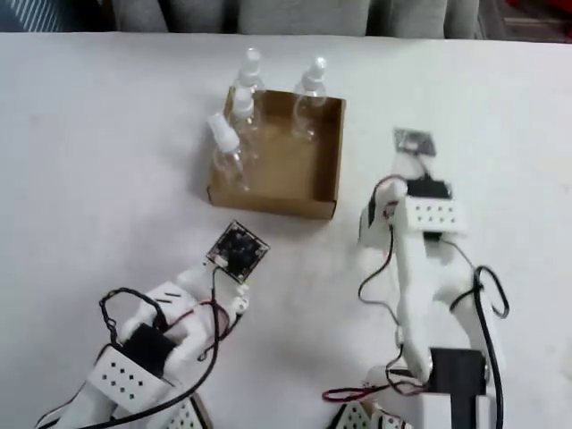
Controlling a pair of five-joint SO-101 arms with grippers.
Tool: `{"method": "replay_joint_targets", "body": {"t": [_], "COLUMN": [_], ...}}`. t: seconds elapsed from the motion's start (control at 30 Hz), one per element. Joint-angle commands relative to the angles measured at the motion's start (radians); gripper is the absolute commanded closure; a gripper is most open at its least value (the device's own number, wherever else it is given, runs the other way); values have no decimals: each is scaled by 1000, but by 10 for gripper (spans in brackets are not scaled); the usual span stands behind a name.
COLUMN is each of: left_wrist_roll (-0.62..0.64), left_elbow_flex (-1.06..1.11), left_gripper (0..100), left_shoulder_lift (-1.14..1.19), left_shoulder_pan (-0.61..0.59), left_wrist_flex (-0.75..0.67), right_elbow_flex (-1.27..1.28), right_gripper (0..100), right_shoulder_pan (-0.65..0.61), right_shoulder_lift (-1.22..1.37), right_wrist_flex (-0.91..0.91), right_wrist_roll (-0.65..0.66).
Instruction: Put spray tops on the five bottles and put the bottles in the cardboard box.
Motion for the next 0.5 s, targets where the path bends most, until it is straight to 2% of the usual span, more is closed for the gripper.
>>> {"method": "replay_joint_targets", "body": {"t": [0.0,0.13,0.2,0.27,0.4,0.47], "left_wrist_roll": [12,23,92,160,282,324], "left_elbow_flex": [-15,-34,-54,-64,-84,-86], "left_gripper": [976,976,970,922,740,714], "left_shoulder_lift": [-16,-16,-16,-16,-16,-13], "left_shoulder_pan": [-10,-12,-13,-10,-2,33], "left_wrist_flex": [-34,-34,-26,-26,-31,-34], "right_elbow_flex": [72,126,129,129,60,6], "right_gripper": [918,783,728,693,749,789], "right_shoulder_pan": [-13,-18,-18,-18,12,58], "right_shoulder_lift": [-64,-64,-64,-71,-88,-119], "right_wrist_flex": [-62,-85,-85,-73,45,119], "right_wrist_roll": [49,60,118,169,190,192]}}
